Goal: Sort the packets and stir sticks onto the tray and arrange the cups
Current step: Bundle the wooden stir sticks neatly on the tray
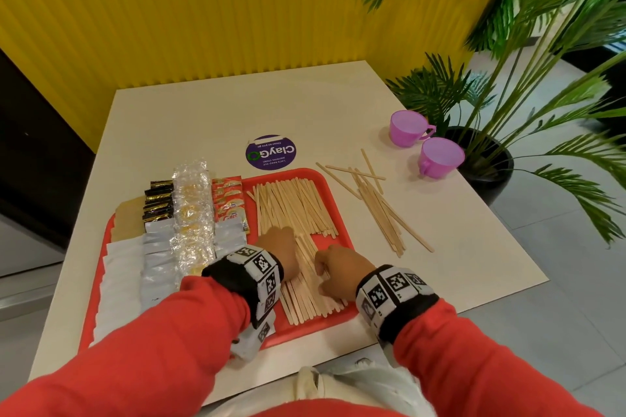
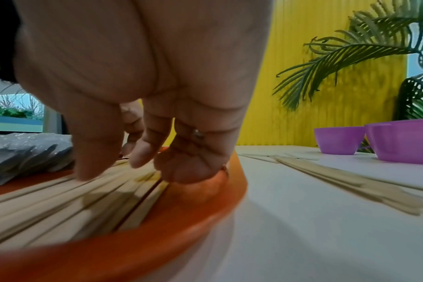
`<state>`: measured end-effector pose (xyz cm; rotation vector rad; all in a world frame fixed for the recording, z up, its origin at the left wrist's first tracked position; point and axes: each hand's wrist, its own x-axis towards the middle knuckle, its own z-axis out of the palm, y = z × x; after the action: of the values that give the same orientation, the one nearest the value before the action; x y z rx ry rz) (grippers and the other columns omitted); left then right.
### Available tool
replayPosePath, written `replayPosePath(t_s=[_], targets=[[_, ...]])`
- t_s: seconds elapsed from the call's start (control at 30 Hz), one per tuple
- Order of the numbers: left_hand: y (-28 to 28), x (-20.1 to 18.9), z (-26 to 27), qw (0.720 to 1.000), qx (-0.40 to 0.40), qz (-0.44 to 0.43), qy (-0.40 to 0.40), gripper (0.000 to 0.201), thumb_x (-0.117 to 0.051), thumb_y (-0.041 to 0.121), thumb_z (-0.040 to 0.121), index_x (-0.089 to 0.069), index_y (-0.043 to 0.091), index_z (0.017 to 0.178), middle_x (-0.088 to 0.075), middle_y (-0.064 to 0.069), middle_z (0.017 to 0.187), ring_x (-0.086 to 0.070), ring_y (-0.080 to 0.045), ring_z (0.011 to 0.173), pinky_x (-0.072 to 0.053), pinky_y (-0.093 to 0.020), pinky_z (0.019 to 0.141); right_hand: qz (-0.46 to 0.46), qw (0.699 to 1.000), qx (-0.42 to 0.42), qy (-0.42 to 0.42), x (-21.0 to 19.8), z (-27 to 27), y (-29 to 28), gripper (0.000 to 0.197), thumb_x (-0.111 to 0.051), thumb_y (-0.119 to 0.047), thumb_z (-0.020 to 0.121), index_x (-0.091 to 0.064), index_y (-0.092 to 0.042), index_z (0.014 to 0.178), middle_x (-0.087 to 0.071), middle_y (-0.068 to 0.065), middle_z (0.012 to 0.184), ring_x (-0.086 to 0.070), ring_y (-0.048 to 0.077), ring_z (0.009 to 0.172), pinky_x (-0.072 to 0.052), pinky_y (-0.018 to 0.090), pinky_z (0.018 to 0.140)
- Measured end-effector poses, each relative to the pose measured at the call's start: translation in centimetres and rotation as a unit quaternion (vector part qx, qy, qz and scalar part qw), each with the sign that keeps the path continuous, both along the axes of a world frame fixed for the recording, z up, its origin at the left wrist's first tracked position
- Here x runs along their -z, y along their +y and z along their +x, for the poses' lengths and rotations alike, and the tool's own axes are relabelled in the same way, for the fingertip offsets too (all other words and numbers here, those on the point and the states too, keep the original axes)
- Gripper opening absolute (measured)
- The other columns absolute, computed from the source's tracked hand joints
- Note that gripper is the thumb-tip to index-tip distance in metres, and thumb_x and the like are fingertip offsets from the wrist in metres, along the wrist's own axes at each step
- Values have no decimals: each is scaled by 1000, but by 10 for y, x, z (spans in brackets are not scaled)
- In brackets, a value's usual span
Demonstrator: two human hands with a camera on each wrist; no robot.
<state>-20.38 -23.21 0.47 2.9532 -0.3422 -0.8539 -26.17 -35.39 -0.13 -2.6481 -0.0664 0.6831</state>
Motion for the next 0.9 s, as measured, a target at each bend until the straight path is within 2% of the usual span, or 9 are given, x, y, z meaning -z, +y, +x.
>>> replayPosePath(t_s=[0.03,0.1,0.2,0.3,0.47,0.63,0.77,0.9], targets=[[1,4,4,999,-28,-32,-25,27,-61,9,83,-51,11,108,-49,-6,110,-55,-22,101,-47,-29,80,-3,1000,0,-19,1,2,0,28,-63,-15,81,-55,-16,108,-51,2,106,-51,22,98,-44,31,85],[2,2,10,995,-61,-56,-58,40,-56,4,83,-48,12,122,-45,-9,124,-51,-27,112,-46,-33,90,-6,999,-2,-31,4,6,3,44,-64,-17,80,-49,-18,122,-46,4,122,-45,26,112,-41,34,92],[-1,-3,15,997,-49,-34,-41,42,-52,5,87,-48,10,129,-44,-11,131,-49,-28,118,-43,-33,96,-23,1000,-10,-6,6,5,8,66,-73,-20,74,-40,-22,132,-40,3,130,-41,28,119,-40,37,96],[-4,-1,18,1000,1,-6,-14,37,-49,5,90,-52,7,127,-48,-10,133,-52,-24,119,-43,-28,96,-44,999,-21,11,7,1,8,75,-78,-21,70,-37,-22,133,-38,3,131,-40,29,120,-41,39,96],[-3,-4,22,999,-2,-31,5,36,-48,5,91,-53,5,127,-53,-11,131,-53,-24,119,-43,-26,95,-25,999,-5,21,9,-4,2,70,-76,-25,73,-38,-19,131,-42,2,125,-46,26,114,-45,36,92],[4,-5,32,999,-20,-35,-27,35,-49,7,91,-56,6,125,-53,-11,130,-54,-25,118,-44,-27,94,-3,998,24,-54,6,15,2,50,-59,-18,86,-41,-15,133,-41,5,131,-44,29,120,-39,37,98],[9,-3,32,1000,-8,-18,-22,31,-47,12,92,-59,7,120,-60,-10,122,-58,-23,113,-45,-26,90,-30,998,-5,-59,2,39,10,47,-53,-16,89,-41,-15,134,-41,5,135,-41,32,122,-36,38,100],[8,-4,30,1000,8,-17,-3,31,-47,12,92,-60,8,120,-61,-8,117,-58,-23,113,-45,-27,86,-58,996,-44,-42,4,56,16,47,-56,-16,88,-43,-14,133,-42,5,133,-43,33,120,-37,39,98]])
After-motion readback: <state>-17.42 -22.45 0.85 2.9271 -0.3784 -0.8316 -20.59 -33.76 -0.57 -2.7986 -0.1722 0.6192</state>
